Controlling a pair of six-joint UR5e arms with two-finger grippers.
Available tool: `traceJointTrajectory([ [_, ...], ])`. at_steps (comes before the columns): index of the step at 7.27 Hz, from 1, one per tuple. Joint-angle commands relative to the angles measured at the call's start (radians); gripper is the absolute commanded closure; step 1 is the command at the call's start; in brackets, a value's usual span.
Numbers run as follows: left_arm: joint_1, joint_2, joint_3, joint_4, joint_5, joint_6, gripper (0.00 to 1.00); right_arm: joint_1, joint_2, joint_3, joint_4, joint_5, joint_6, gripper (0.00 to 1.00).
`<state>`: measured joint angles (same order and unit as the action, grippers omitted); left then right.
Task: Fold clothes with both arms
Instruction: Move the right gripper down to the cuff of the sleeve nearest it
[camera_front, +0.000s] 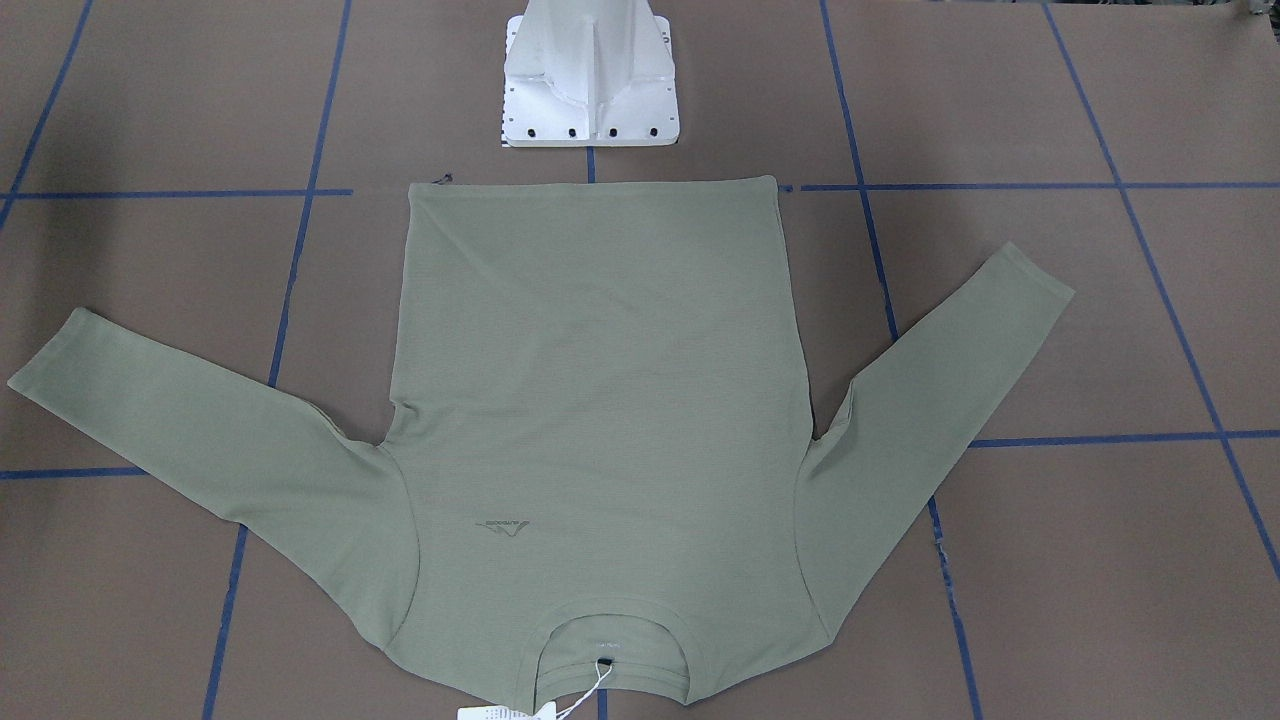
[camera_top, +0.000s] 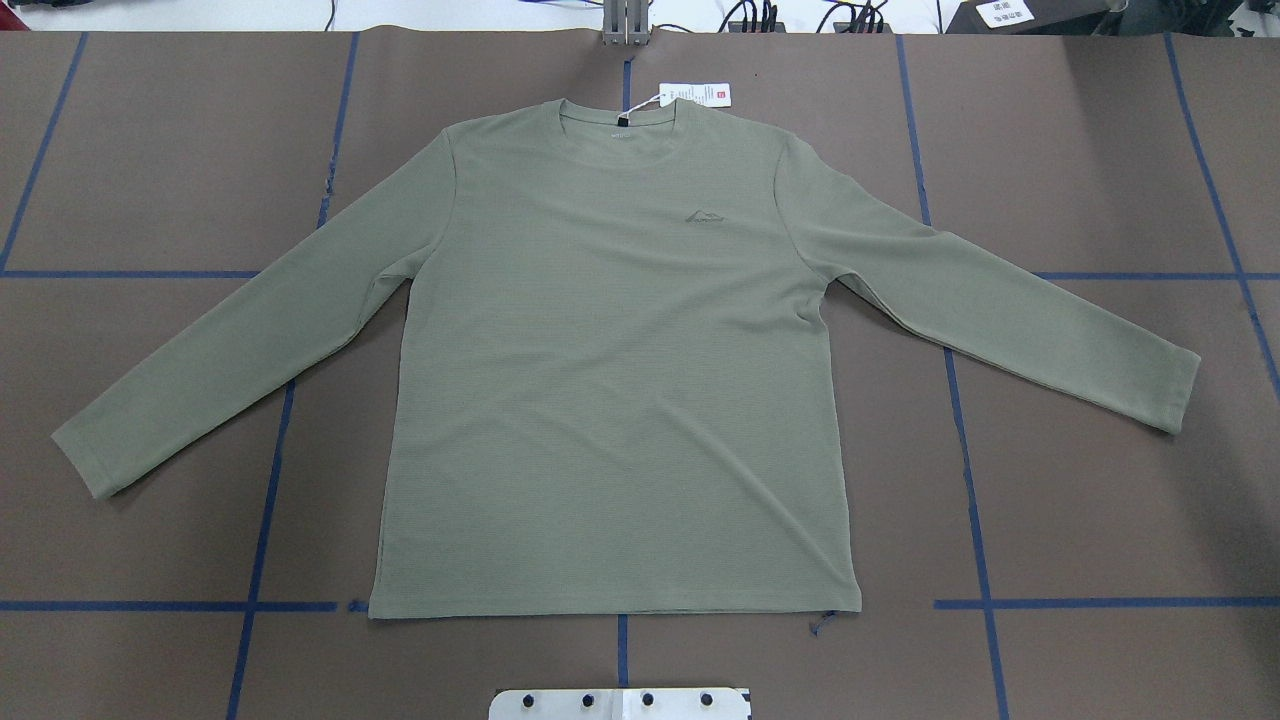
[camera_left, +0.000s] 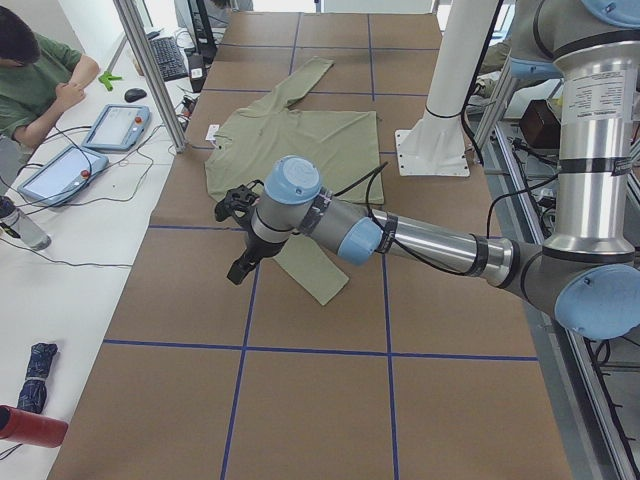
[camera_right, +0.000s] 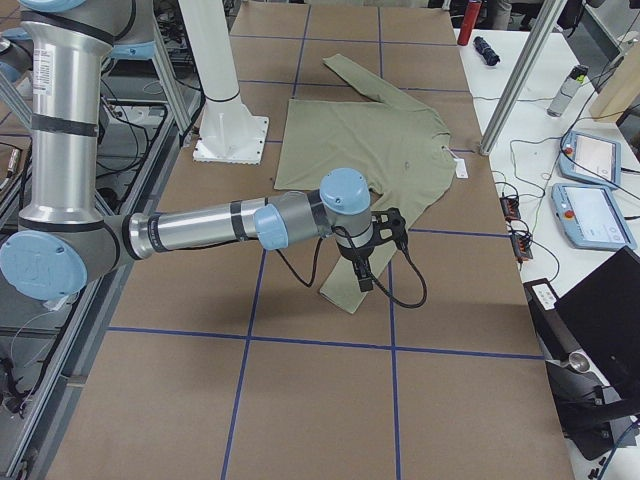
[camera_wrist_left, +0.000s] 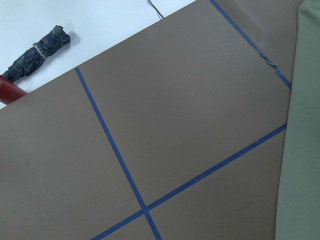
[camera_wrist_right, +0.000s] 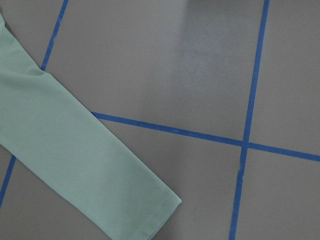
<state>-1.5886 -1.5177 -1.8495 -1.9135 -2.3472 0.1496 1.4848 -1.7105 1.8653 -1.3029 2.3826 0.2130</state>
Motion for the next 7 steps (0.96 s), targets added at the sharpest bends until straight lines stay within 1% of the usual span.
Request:
traceJointTrajectory([
  [1,-0.001,0.001,0.001,-0.002,0.000,0.001,0.00,-0.143,-0.066,-0.108,0.474,-0.118,0.455,0.02],
  [2,-0.001,0.001,-0.002,-0.002,-0.001,0.001,0.00,-0.217,-0.070,-0.224,0.711,-0.172,0.624,0.06],
  [3,-0.001,0.002,-0.002,-0.004,0.000,0.001,0.00,-0.312,-0.070,-0.312,0.893,-0.307,0.769,0.09],
  [4,-0.001,0.002,-0.002,-0.004,-0.001,0.001,0.00,-0.390,-0.070,-0.336,0.928,-0.401,0.848,0.15],
  [5,-0.001,0.002,-0.002,-0.004,0.000,0.002,0.00,-0.449,-0.070,-0.365,0.935,-0.471,0.883,0.18],
  [6,-0.001,0.004,-0.002,-0.004,-0.001,0.002,0.00,-0.480,-0.070,-0.367,0.935,-0.499,0.891,0.18],
  [7,-0.001,0.005,-0.003,-0.004,-0.001,0.002,0.00,-0.513,-0.069,-0.371,0.935,-0.506,0.890,0.20],
])
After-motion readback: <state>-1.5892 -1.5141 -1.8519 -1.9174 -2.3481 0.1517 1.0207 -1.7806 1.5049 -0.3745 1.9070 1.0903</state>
